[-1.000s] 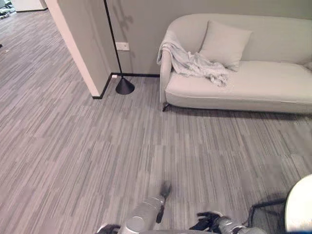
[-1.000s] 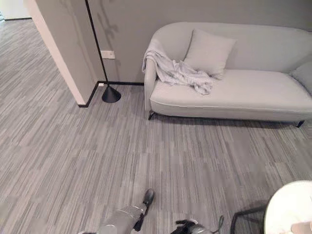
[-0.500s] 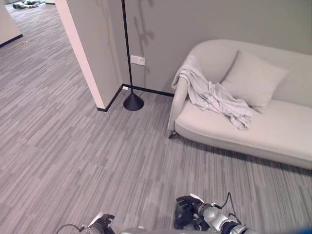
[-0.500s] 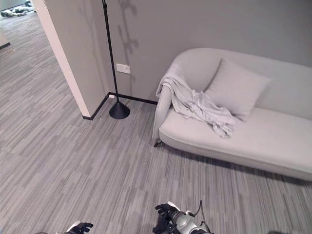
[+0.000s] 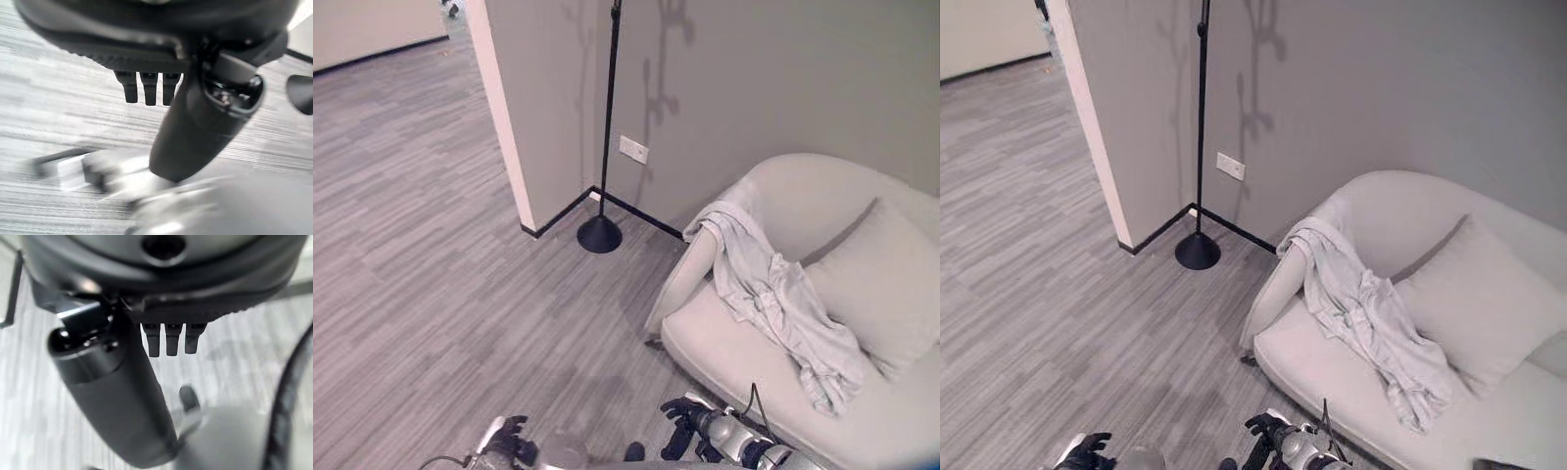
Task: Hang the clothes on the sofa on the clothes rack.
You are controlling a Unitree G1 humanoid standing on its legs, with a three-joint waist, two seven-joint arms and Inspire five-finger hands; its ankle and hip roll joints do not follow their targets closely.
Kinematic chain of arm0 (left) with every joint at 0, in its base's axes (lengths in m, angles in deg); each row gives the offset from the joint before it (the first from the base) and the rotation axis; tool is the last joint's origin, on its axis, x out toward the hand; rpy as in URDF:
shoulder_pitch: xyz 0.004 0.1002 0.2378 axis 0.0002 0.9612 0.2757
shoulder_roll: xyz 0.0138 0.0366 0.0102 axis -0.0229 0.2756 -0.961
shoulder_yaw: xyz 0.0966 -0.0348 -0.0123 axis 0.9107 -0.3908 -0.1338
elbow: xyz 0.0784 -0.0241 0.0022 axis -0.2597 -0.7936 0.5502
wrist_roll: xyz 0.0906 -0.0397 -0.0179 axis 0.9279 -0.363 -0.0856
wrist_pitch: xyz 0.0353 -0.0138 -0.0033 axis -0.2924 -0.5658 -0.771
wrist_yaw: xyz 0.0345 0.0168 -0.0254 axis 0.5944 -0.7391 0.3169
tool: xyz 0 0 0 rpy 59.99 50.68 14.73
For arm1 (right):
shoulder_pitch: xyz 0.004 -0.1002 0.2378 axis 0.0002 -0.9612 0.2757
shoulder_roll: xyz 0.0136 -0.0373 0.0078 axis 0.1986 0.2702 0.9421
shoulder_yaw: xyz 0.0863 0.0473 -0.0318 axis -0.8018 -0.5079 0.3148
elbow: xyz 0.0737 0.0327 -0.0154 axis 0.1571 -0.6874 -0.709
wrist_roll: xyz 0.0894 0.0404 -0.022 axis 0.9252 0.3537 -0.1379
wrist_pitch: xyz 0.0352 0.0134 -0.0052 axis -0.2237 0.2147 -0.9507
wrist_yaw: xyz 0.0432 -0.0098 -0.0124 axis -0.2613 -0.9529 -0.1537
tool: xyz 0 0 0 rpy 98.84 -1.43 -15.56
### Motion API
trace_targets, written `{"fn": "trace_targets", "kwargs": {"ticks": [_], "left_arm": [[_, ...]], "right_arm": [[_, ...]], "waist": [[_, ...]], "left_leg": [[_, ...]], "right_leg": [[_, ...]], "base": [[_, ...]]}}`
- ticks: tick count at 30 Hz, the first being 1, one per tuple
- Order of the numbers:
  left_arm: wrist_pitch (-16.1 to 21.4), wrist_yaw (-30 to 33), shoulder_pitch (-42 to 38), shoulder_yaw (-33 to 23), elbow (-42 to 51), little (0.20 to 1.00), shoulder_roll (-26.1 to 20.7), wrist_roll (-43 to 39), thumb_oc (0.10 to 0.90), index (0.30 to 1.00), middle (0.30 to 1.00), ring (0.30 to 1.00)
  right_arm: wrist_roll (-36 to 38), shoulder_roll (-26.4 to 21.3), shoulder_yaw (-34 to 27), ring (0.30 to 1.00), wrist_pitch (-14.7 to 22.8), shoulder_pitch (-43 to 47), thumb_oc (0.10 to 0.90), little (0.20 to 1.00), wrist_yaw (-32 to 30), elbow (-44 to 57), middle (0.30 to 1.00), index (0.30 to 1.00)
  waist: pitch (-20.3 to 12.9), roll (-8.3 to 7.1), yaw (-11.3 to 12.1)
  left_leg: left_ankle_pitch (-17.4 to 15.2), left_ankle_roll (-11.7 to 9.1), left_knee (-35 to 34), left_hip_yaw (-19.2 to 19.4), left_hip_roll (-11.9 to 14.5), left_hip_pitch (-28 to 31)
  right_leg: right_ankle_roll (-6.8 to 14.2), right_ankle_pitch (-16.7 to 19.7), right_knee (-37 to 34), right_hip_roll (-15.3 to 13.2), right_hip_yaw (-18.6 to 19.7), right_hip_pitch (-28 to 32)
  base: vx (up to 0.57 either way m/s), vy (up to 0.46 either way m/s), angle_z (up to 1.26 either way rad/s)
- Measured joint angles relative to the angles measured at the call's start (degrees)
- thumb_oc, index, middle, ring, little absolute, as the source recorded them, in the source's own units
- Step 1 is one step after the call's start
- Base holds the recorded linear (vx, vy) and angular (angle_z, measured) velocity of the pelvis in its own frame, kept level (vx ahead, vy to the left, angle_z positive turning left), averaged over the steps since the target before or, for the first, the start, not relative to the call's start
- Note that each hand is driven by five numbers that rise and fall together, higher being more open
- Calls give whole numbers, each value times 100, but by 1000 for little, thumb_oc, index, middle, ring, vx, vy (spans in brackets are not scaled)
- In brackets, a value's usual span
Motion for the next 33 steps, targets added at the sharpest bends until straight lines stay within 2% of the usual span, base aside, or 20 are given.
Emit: {"fn": "trace_targets", "kwargs": {"ticks": [1, 2, 3, 4, 5, 6, 7, 8, 9, 10, 11, 12, 13, 15, 16, 18, 20, 22, 25, 33], "left_arm": [[26, -48, 45, 3, 1, 900, 44, -3, 800, 900, 900, 900], [9, -58, 96, -7, -2, 900, 194, -62, 800, 900, 900, 900], [-13, -58, 230, -16, 73, 900, 309, -81, 800, 900, 900, 900], [-27, -59, 291, -15, 88, 900, 364, -81, 800, 900, 900, 900], [-6, 5, 380, -76, 29, 900, 452, -65, 800, 900, 900, 900], [8, 109, 556, -133, 2, 900, 459, -64, 800, 900, 900, 900], [-4, 145, 697, -237, 2, 900, 424, -68, 800, 900, 900, 900], [-8, 145, 758, -340, -16, 900, 356, -60, 800, 900, 900, 900], [1, 158, 794, -372, 6, 900, 296, -59, 800, 900, 900, 900], [9, 141, 805, -648, 34, 900, 212, -64, 800, 900, 900, 900], [5, 126, 755, -803, 29, 900, 181, -62, 800, 900, 900, 900], [-13, 139, 629, -954, 141, 900, 102, -46, 800, 900, 900, 900], [37, 168, 621, -958, 378, 900, -3, -10, 800, 900, 900, 900], [46, 187, 447, -893, 468, 900, -100, 20, 800, 900, 900, 900], [95, 240, 388, -827, 478, 900, -215, 91, 800, 900, 900, 900], [101, 243, 526, -843, 535, 900, -281, 266, 800, 900, 900, 900], [62, 240, 788, -839, 597, 900, -287, 290, 800, 900, 900, 900], [8, 190, 1011, -604, 611, 900, -213, 640, 800, 900, 900, 900], [14, 66, 1198, -79, 610, 900, -94, 1149, 800, 900, 900, 900], [248, -132, 923, 451, 707, 900, 18, 1356, 800, 900, 900, 900]], "right_arm": [[166, -89, -182, 900, 7, -24, 800, 900, -16, 2, 900, 900], [351, -419, -340, 900, 11, -23, 800, 900, -179, 53, 900, 900], [205, -679, -86, 900, -33, -7, 800, 900, -288, 105, 900, 900], [107, -838, 121, 900, -51, -11, 800, 900, -332, 186, 900, 900], [3, -966, -311, 900, -103, -68, 800, 900, -495, 281, 900, 900], [-44, -1025, -650, 900, -215, -215, 800, 900, -751, 590, 900, 900], [-303, -1153, -754, 900, -352, -444, 800, 900, -902, 1335, 900, 900], [-588, -1276, -873, 900, -398, -694, 800, 900, -1036, 2060, 900, 900], [-755, -1340, -980, 900, -407, -849, 800, 900, -1097, 2545, 900, 900], [-1088, -1426, -1330, 900, -413, -1112, 800, 900, -1181, 3252, 900, 900], [-1242, -1522, -1473, 900, -388, -1175, 800, 900, -1222, 3527, 900, 900], [-1648, -1682, -1951, 900, -536, -1336, 800, 900, -1248, 4048, 900, 900], [-1860, -1806, -2293, 900, -669, -1385, 800, 900, -1335, 4354, 900, 900], [-2044, -1878, -2836, 900, -786, -1637, 800, 900, -1452, 4922, 900, 900], [-2235, -1904, -3189, 900, -776, -1836, 800, 900, -1586, 5146, 900, 900], [-2327, -1938, -3339, 900, -856, -2045, 800, 900, -1660, 5298, 900, 900], [-2673, -1967, -3407, 900, -840, -2339, 800, 900, -1691, 5554, 900, 900], [-2923, -1968, -3746, 900, -791, -2787, 800, 900, -1737, 6012, 900, 900], [-2869, -1960, -4177, 900, -724, -2935, 800, 900, -1847, 6071, 900, 900], [-1152, -2242, -4067, 900, -460, -1946, 800, 900, -1983, 3981, 900, 900]], "waist": [[46, 66, 2], [87, 291, -9], [60, 488, 53], [43, 592, 63], [20, 789, 119], [-18, 851, 141], [3, 813, 135], [-32, 745, 14], [-60, 697, -64], [-112, 602, -188], [-125, 578, -200], [-168, 631, -305], [-227, 622, -353], [-232, 655, -418], [-248, 633, -515], [-305, 550, -429], [-500, 324, -391], [-647, 245, -358], [-691, 184, -499], [-541, 272, -570]], "left_leg": [[-34, -99, -593, -29, -151, -88], [165, -119, -1974, 54, -438, -201], [532, -122, -3104, 417, -461, -197], [751, -136, -3586, 650, -462, -182], [1056, -69, -3776, 759, -509, -159], [1507, 139, -3737, 696, -526, 105], [1544, 369, -3698, 761, -524, 288], [1510, 394, -3937, 793, -550, 584], [1542, 413, -4107, 797, -608, 756], [1499, 400, -4400, 798, -724, 1042], [1485, 432, -4509, 798, -798, 1211], [1381, 342, -4535, 680, -906, 1338], [1338, 554, -4526, 610, -976, 1395], [1319, 569, -4528, 404, -1045, 1474], [1258, 598, -4552, 226, -1104, 1600], [1221, 592, -4792, 254, -1142, 1925], [1064, 617, -4855, 310, -1291, 2062], [995, 591, -4852, 321, -1353, 2054], [952, 523, -4851, 209, -1332, 2024], [829, 92, -4818, 97, -757, 1706]], "right_leg": [[35, -14, -96, -36, 35, 133], [167, -76, -242, -26, 64, 316], [283, -78, -304, 70, 200, 395], [334, -106, -365, 112, 282, 476], [361, -281, -389, 171, 440, 720], [590, -516, -36, 178, 606, 827], [797, -891, 1118, 105, 422, 487], [850, -953, 2243, -93, 154, 35], [852, -960, 2858, -287, -83, -237], [916, -928, 3310, -763, -413, -513], [1031, -860, 3261, -1027, -446, -565], [1253, -689, 2502, -1704, -979, -494], [1624, -440, 1715, -2050, -1142, -481], [1814, -39, 951, -2191, -811, -422], [1929, 128, 536, -2124, -340, -340], [1998, 355, 535, -2095, -335, -403], [2030, 484, 541, -2059, -386, -479], [1993, 670, 167, -1999, -458, -433], [1849, 1168, -345, -1841, -529, -149], [1437, 897, -516, -1237, -695, -270]], "base": [[595, 110, -37], [511, 103, -49], [463, 89, -65], [411, 133, -76], [398, 138, -89], [370, 138, -99], [367, 89, -84], [378, 31, -36], [345, -60, -6], [303, -160, 1], [262, -230, 29], [228, -266, 41], [248, -273, 66], [244, -225, 76], [187, -184, 72], [108, -152, 22], [90, -158, -8], [31, -96, -10], [8, -74, 8], [-51, -28, 3]]}}
